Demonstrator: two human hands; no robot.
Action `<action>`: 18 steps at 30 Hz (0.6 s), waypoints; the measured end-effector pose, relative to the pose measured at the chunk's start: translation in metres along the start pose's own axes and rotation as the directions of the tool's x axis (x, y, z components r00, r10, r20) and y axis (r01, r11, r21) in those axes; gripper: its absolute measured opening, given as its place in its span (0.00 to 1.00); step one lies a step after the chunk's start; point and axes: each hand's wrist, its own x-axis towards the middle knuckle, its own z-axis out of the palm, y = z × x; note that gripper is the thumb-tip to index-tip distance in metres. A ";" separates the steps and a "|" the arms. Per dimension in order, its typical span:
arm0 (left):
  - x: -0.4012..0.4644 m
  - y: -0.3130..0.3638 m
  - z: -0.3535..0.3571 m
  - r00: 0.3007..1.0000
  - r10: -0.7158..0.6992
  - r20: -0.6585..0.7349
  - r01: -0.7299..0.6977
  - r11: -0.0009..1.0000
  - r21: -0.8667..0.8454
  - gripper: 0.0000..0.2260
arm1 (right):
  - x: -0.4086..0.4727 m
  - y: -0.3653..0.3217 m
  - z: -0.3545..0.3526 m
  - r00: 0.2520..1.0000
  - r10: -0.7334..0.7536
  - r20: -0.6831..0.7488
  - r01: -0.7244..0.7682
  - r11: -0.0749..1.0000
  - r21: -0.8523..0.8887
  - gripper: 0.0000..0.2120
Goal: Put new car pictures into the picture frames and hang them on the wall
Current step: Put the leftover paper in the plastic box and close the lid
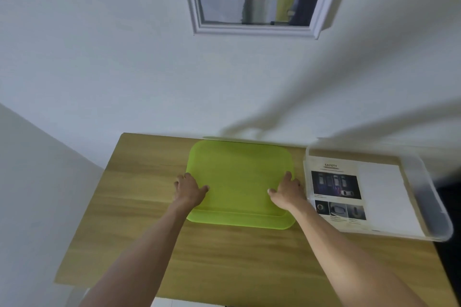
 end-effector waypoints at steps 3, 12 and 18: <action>0.007 -0.005 -0.002 0.998 -0.042 -0.040 0.036 0.990 -0.133 0.30 | 0.005 -0.001 0.000 0.999 0.039 -0.021 -0.037 0.996 0.086 0.45; 0.004 -0.036 -0.054 0.995 -0.100 -0.027 0.081 0.910 -0.408 0.29 | 0.013 -0.001 -0.021 0.994 0.022 0.108 -0.069 0.889 0.453 0.31; -0.015 -0.038 -0.077 0.999 -0.004 -0.040 -0.014 0.906 -0.423 0.27 | -0.003 0.002 -0.042 0.997 -0.058 -0.044 0.072 0.793 0.605 0.29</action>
